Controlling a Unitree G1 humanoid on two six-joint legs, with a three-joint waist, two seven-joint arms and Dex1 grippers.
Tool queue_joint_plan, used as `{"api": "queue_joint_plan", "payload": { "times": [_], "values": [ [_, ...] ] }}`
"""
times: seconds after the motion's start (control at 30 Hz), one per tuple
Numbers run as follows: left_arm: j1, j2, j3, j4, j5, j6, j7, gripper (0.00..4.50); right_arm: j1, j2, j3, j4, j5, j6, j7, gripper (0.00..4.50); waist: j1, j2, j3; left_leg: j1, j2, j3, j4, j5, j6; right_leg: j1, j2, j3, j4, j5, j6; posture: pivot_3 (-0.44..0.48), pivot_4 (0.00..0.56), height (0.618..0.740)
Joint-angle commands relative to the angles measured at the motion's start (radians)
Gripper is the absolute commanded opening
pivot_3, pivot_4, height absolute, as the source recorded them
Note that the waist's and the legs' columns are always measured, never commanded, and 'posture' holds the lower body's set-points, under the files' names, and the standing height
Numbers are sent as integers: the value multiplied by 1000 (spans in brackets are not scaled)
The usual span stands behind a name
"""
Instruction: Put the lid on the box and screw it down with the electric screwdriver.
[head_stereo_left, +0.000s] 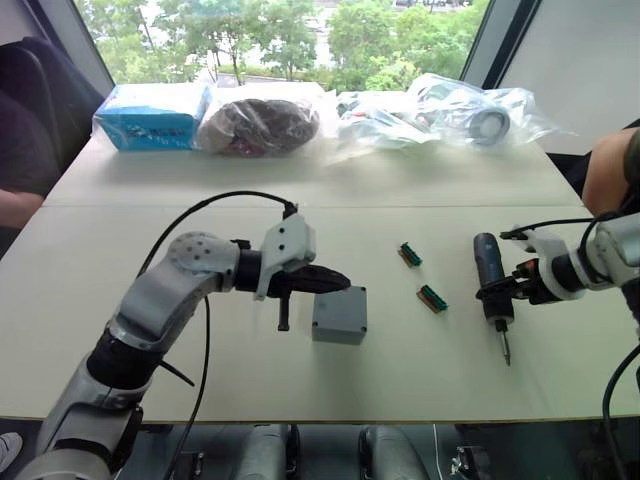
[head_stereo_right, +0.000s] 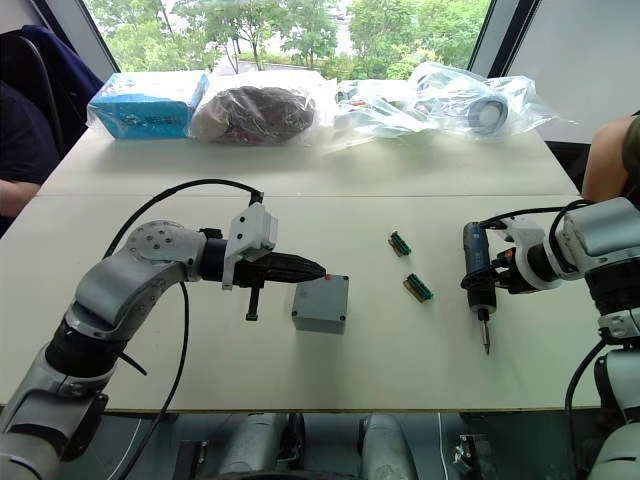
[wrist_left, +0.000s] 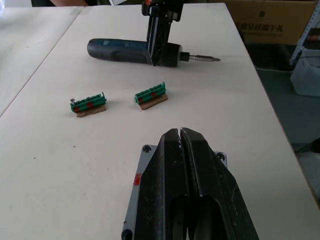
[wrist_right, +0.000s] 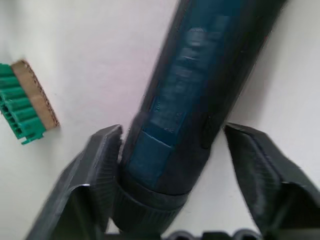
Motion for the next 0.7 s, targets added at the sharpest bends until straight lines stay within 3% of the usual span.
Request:
{"api": "queue_joint_plan", "payload": {
  "times": [0.03, 0.3, 0.4, 0.5, 0.6, 0.7],
  "values": [
    [-4, 1, 14, -31, 0, -7, 12, 0, 5, -11, 50, -24, -26, -12, 36, 1891, 0, 0, 0, 0, 0, 0, 0, 0, 0, 0, 0, 0, 0, 0, 0, 0, 150, 740],
    [-12, 6, 18, 13, 11, -23, 7, 0, -99, -22, 58, 104, -144, -198, 103, 1890, -1, 0, 0, 0, 0, 0, 1, 0, 0, 1, 0, 0, 0, 0, 0, 0, 150, 740],
    [-10, 15, 29, 68, 18, -37, -9, 0, -185, -9, -36, 154, -144, -333, 128, 1890, -1, 3, 2, -1, -1, 1, 1, 1, -1, -1, 0, 0, 0, 0, 0, 0, 150, 740],
    [-12, 26, 29, 105, 20, -50, -31, 0, -177, 67, -289, 68, -34, -427, 62, 1890, -7, 4, 2, -2, 0, 2, 0, 1, -2, -3, 1, 1, 1, 0, 0, 0, 150, 740],
    [-13, 25, 23, 130, 20, -47, -44, 0, -73, 204, -573, -164, 73, -535, -65, 1890, -9, 4, 2, -2, 2, 2, -2, 2, -3, -4, 3, 1, 0, 0, 0, 0, 150, 740],
    [-11, 21, 16, 150, 23, -42, -51, 0, 28, 380, -751, -428, 211, -487, -204, 1890, -3, 4, 2, -2, 3, 1, -2, 3, -5, -4, 3, 0, 1, 0, 0, 0, 150, 740]
  ]
}}
